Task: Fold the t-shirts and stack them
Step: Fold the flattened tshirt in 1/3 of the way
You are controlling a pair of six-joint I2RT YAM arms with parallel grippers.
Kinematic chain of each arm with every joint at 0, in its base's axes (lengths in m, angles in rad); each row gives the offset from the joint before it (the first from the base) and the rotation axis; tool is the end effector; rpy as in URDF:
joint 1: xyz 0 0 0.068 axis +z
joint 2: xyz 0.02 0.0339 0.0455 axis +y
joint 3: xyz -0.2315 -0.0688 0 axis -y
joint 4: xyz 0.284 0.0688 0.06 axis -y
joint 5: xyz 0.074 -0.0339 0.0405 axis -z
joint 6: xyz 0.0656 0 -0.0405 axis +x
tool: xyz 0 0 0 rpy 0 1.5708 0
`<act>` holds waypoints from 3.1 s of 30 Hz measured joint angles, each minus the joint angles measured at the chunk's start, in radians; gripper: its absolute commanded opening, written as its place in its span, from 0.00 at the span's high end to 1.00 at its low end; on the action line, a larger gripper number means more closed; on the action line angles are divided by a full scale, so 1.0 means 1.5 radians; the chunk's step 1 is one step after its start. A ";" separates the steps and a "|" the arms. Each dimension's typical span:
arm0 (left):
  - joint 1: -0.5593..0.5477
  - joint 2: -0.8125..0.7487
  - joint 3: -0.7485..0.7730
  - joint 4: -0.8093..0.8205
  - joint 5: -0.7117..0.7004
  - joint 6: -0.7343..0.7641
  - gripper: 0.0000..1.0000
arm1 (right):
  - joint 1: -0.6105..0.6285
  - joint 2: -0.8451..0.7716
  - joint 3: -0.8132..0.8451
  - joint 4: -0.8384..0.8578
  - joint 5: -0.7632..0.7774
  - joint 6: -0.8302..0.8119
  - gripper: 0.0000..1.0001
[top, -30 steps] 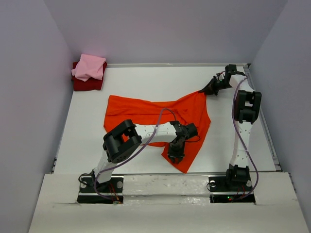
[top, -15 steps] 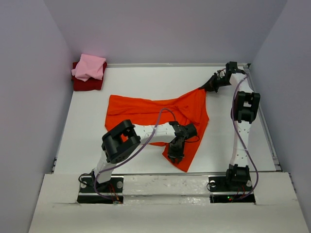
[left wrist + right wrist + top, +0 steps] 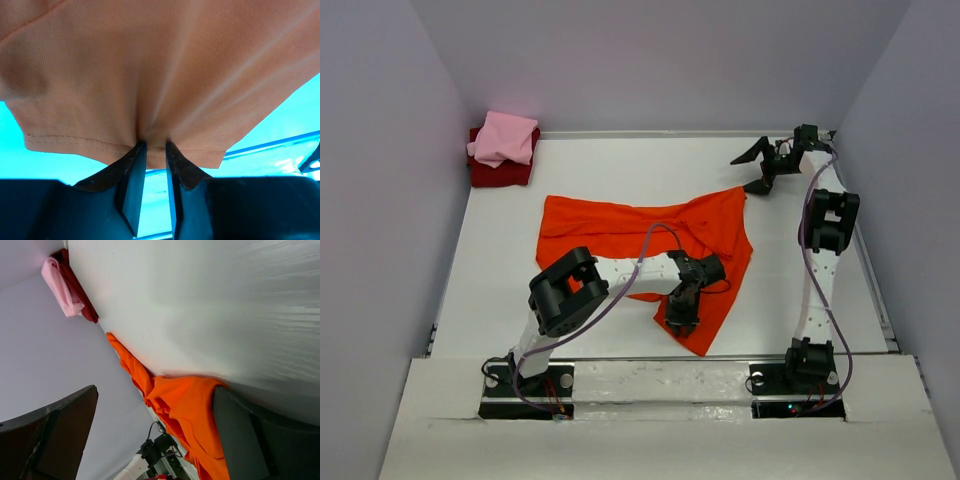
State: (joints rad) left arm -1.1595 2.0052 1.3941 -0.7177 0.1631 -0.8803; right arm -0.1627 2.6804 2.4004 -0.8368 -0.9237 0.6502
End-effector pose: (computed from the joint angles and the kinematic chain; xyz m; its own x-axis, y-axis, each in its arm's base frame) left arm 0.1572 -0.3871 0.0750 -0.9565 0.2902 -0.0311 0.2867 0.9146 -0.2852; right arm 0.5676 -0.0401 0.0937 -0.8558 0.5103 0.0850 0.3397 0.4305 0.8362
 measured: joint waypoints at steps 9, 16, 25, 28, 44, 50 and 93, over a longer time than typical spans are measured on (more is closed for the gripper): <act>-0.002 0.002 0.003 -0.005 0.003 0.000 0.64 | -0.019 -0.073 -0.048 -0.083 0.100 -0.093 0.00; -0.007 0.058 0.112 -0.055 -0.008 0.008 0.64 | -0.028 -0.335 -0.297 -0.114 0.175 -0.140 0.00; 0.004 0.123 0.394 -0.125 -0.030 0.024 0.62 | 0.021 -0.577 -0.537 -0.092 0.168 -0.136 0.42; 0.025 0.115 0.419 -0.128 -0.033 0.027 0.62 | 0.045 -0.602 -0.603 -0.080 0.167 -0.131 0.81; 0.327 -0.017 0.188 -0.029 -0.063 0.094 0.63 | 0.096 -0.596 -0.659 -0.023 0.187 -0.106 1.00; 0.333 -0.013 0.188 0.005 -0.057 0.127 0.63 | 0.186 -0.549 -0.684 0.046 0.190 -0.070 1.00; 0.437 0.177 0.326 0.233 0.238 0.234 0.66 | 0.204 -0.453 -0.682 0.109 0.363 -0.074 1.00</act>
State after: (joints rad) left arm -0.5045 2.2711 1.8832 -0.3683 0.5201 -0.5285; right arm 0.1429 2.0003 1.3769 -0.6727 -0.3786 0.5388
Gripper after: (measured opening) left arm 0.370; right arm 0.010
